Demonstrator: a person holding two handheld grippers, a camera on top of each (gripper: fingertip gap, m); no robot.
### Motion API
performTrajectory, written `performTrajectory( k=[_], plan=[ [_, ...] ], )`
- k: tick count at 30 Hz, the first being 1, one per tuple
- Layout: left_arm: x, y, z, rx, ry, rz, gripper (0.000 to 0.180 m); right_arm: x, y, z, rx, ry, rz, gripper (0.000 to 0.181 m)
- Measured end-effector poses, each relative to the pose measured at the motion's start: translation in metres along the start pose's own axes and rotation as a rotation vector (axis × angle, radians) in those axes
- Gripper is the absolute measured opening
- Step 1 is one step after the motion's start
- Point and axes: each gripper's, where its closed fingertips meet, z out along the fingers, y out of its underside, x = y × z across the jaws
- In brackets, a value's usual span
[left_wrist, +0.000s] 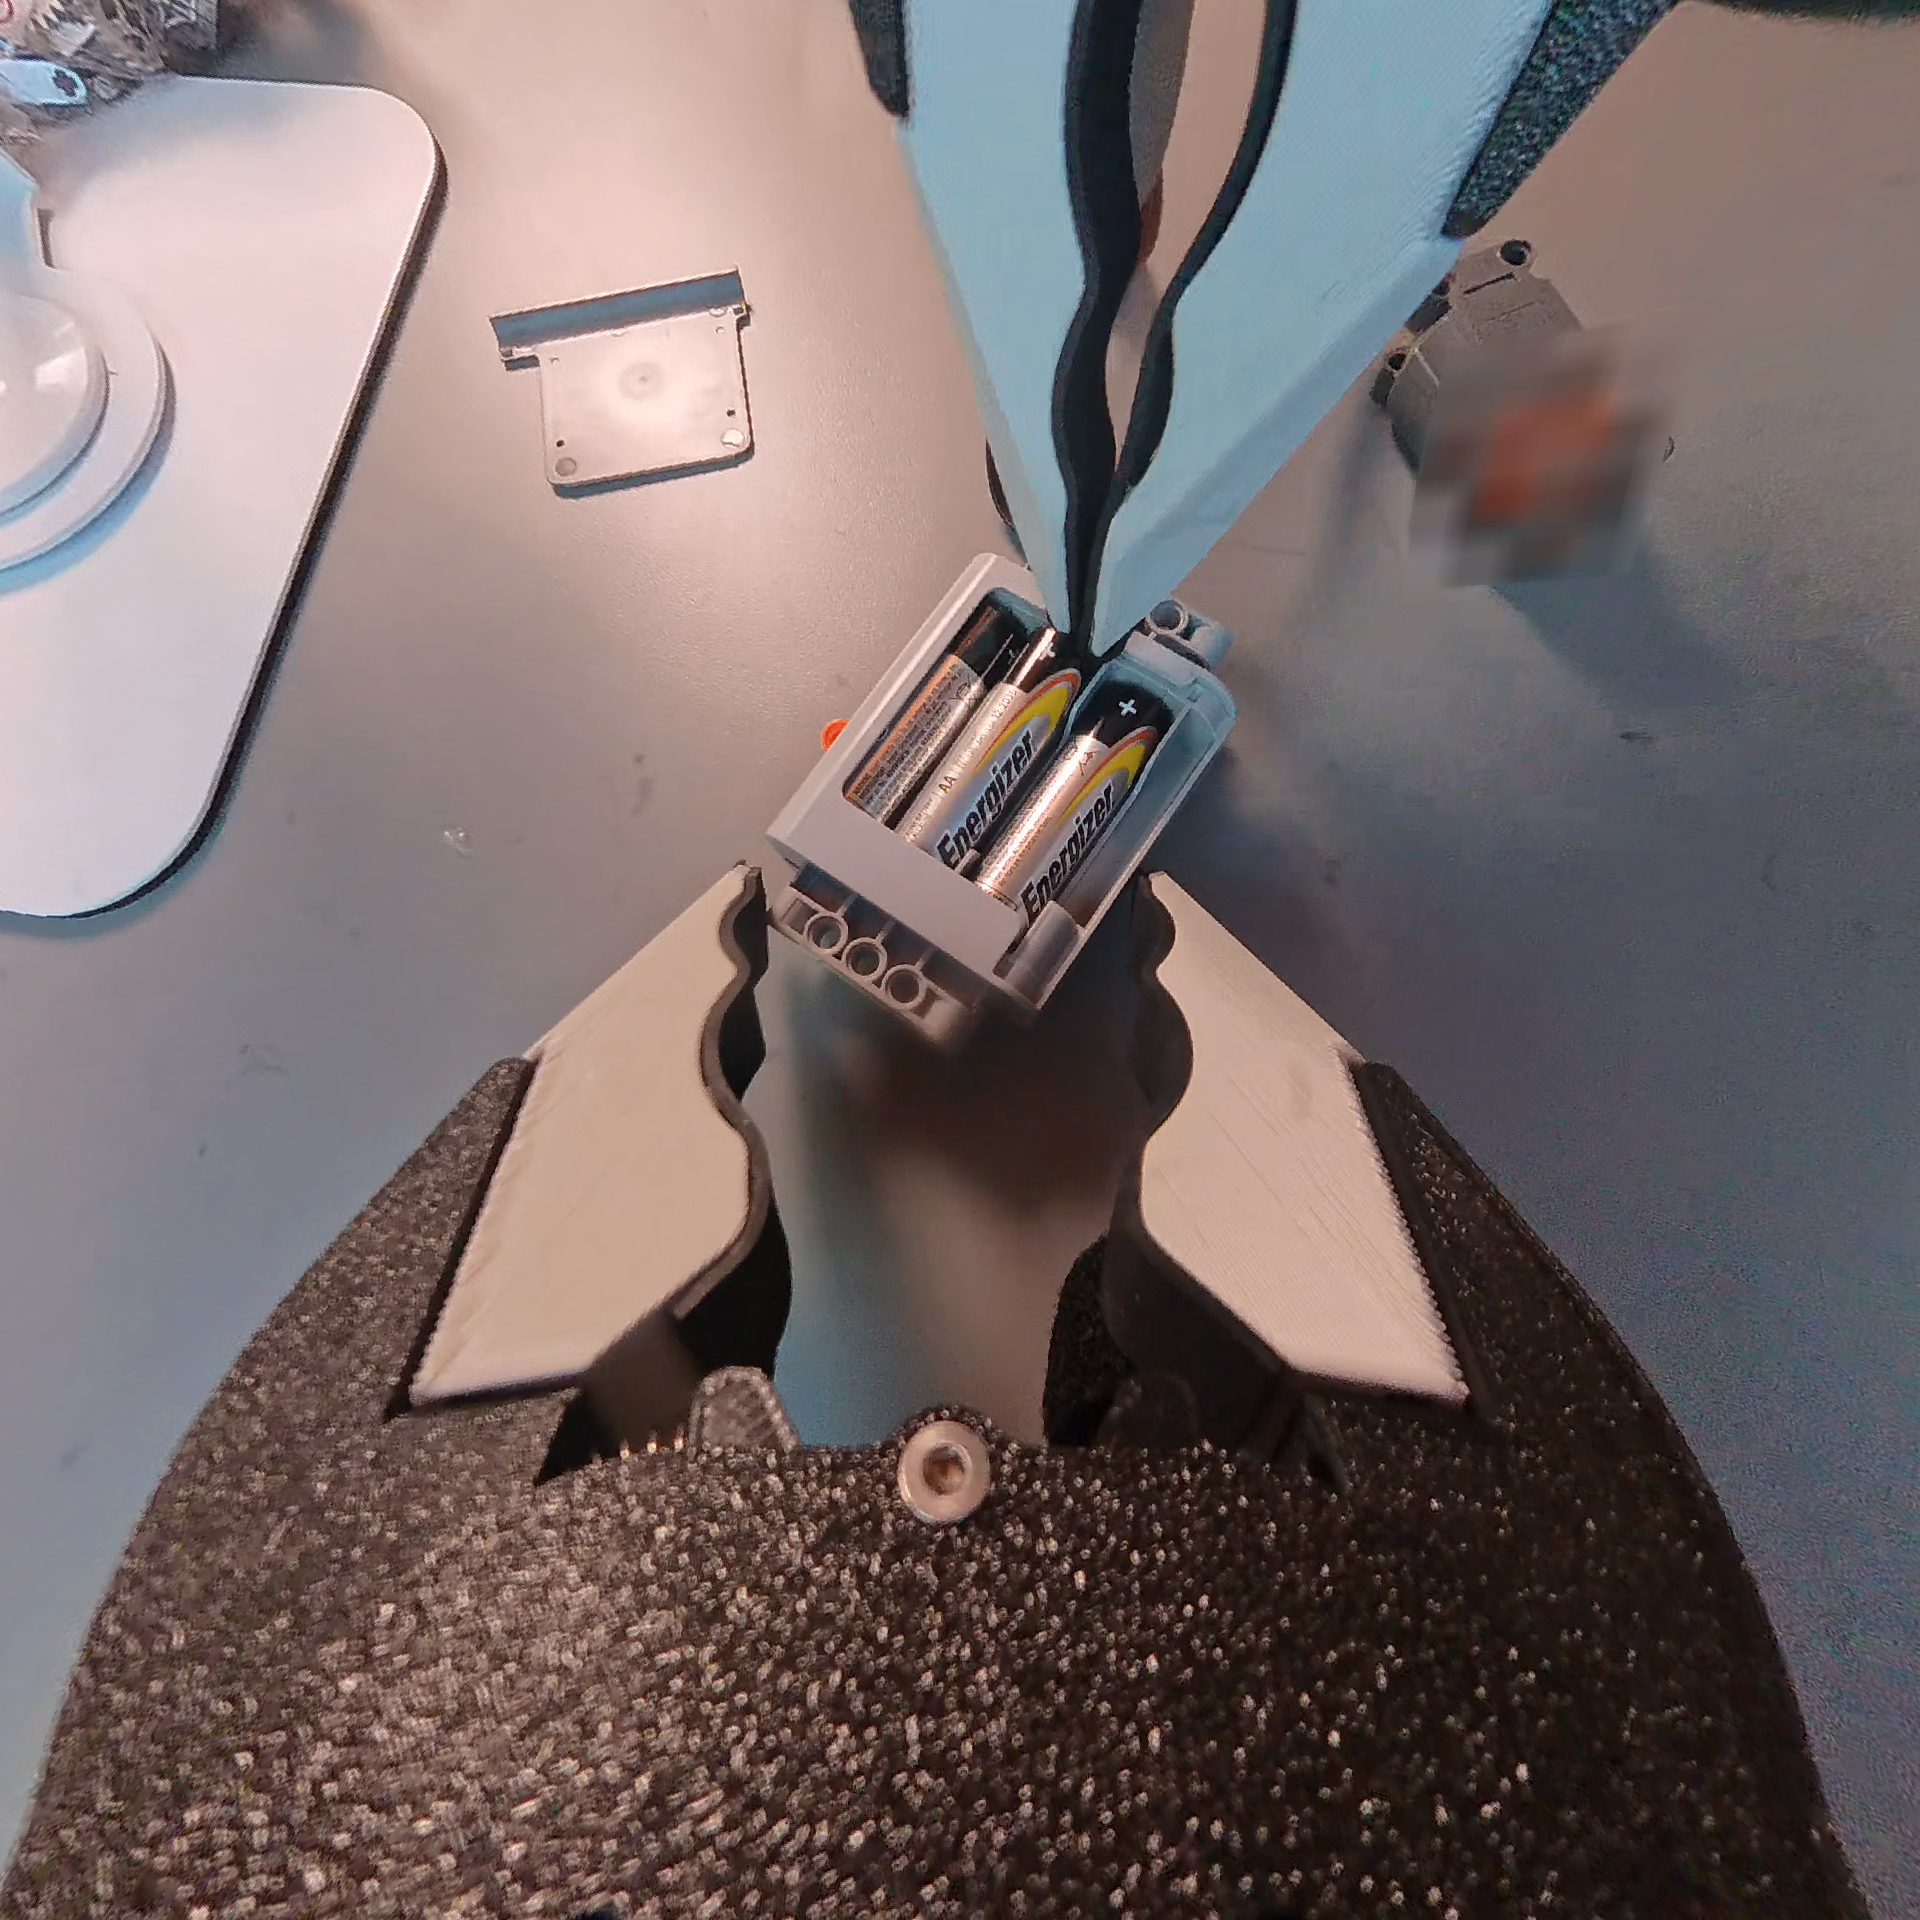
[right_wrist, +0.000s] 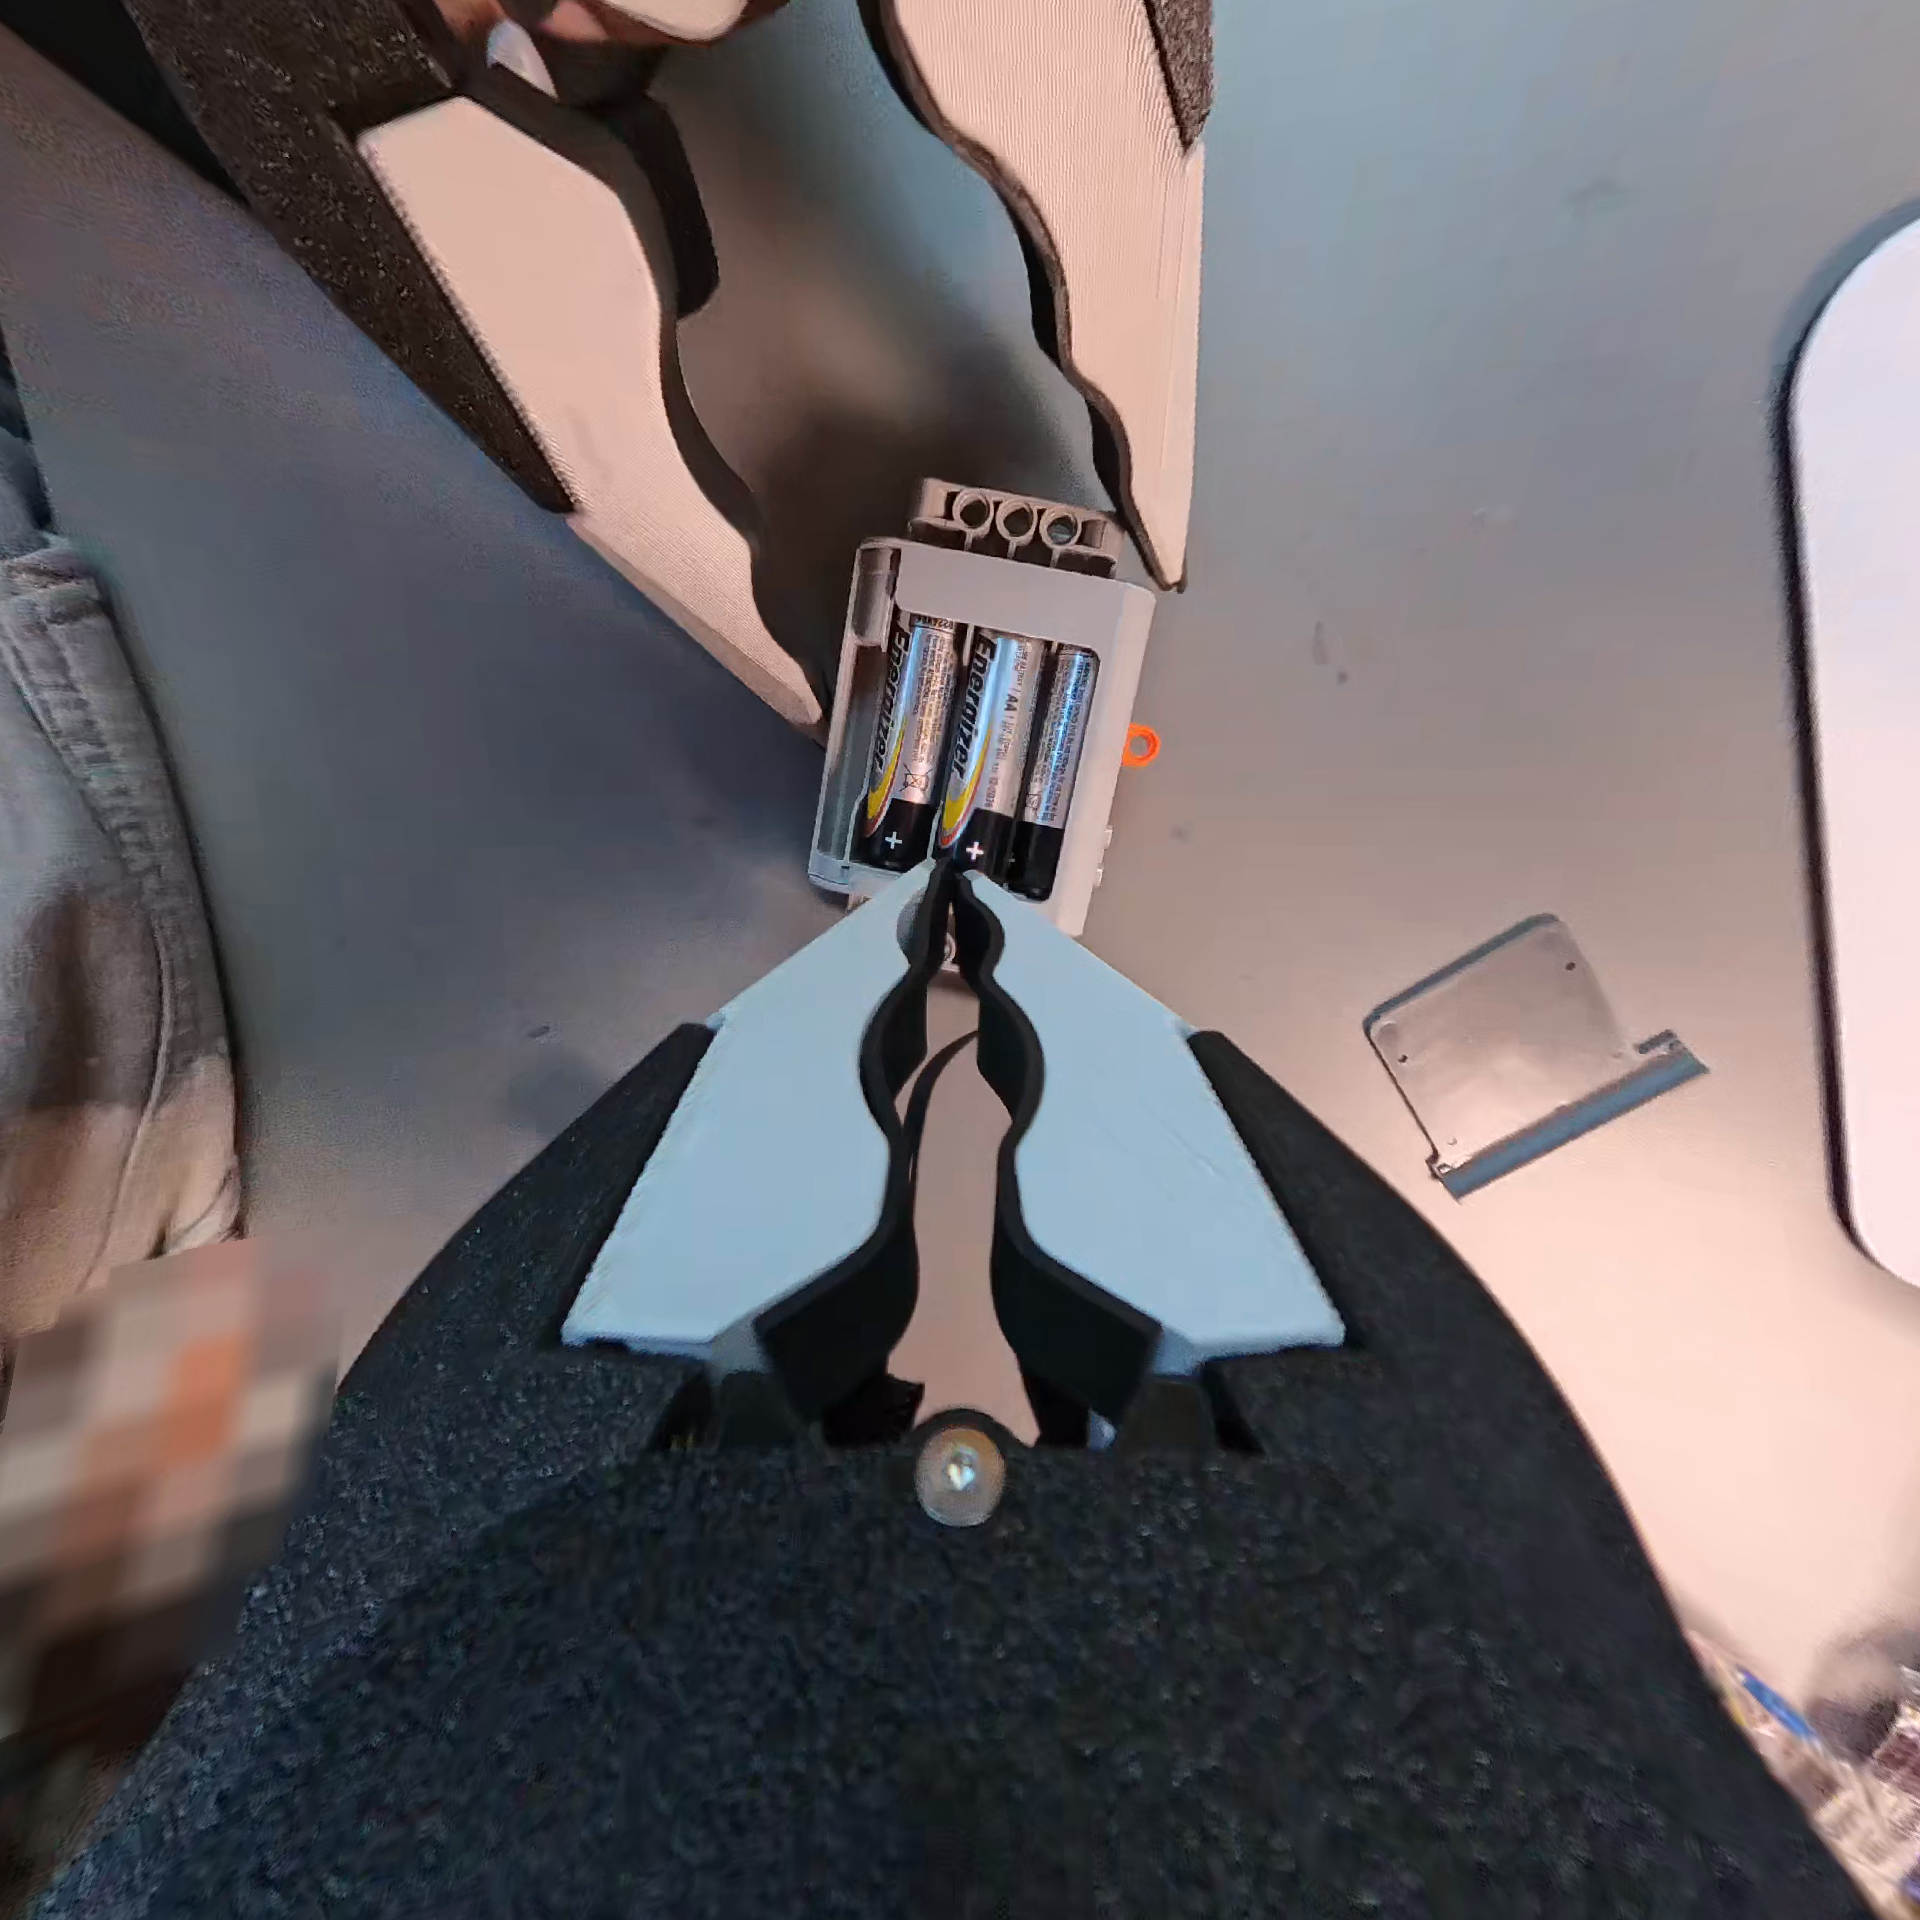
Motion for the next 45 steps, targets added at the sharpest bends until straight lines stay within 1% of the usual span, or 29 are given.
performTrajectory(
  k=[1,6,7,9,12,14,17,20,23,26,31,34,36,38,41,43,45],
  plan=[
    [0.0,0.0,0.0,-0.001,0.0,-0.002,0.067,0.0,0.0,0.0,-0.043,-0.045,0.012,0.0],
    [0.0,0.0,0.0,0.003,-0.001,-0.006,0.067,-0.001,0.002,0.0,-0.211,-0.254,0.017,0.0],
    [0.0,0.0,0.0,0.004,-0.001,-0.006,0.067,-0.002,0.002,0.0,-0.231,-0.284,0.005,0.0],
    [0.0,0.0,0.0,0.006,-0.003,-0.007,0.067,-0.004,0.002,-0.002,-0.247,-0.333,0.0,0.006],
    [-0.002,0.001,0.0,0.007,-0.01,-0.011,0.067,-0.005,0.002,-0.004,-0.208,-0.319,-0.008,0.012],
    [-0.002,0.001,0.0,0.007,-0.009,-0.011,0.066,-0.005,0.003,-0.008,-0.178,-0.308,0.003,0.012],
    [-0.002,0.001,0.0,0.007,-0.004,-0.015,0.066,0.003,0.0,-0.015,-0.11,-0.268,0.026,0.004],
    [-0.002,0.001,0.0,0.007,-0.001,-0.016,0.066,0.005,-0.009,-0.014,-0.047,-0.243,0.038,0.0],
    [-0.002,0.001,0.0,0.007,-0.002,-0.015,0.066,0.007,-0.005,0.003,-0.092,-0.182,-0.006,0.0],
    [-0.001,0.001,0.0,0.008,-0.001,-0.015,0.066,0.006,-0.007,0.006,-0.106,-0.171,-0.04,0.0],
    [-0.001,0.001,0.0,0.008,0.002,-0.017,0.066,0.006,-0.007,0.006,-0.091,-0.129,-0.057,0.0],
    [-0.001,0.001,0.0,0.009,0.001,-0.016,0.066,0.012,-0.011,0.002,0.002,-0.077,-0.054,0.004],
    [-0.001,0.001,0.0,0.01,0.0,-0.017,0.066,0.009,-0.018,-0.006,0.12,-0.085,-0.03,0.022],
    [-0.001,0.001,0.0,0.009,0.001,-0.018,0.066,0.012,-0.018,-0.013,0.206,-0.024,-0.045,0.026],
    [-0.001,0.001,0.0,0.008,0.003,-0.022,0.066,0.004,-0.019,-0.016,0.318,0.038,-0.074,0.025],
    [-0.002,0.001,0.001,0.008,0.001,-0.022,0.067,-0.001,-0.025,-0.014,0.387,0.073,-0.057,0.017],
    [-0.002,0.001,0.001,0.007,0.002,-0.023,0.066,0.001,-0.03,-0.007,0.418,0.118,-0.033,0.006]
  ],
)
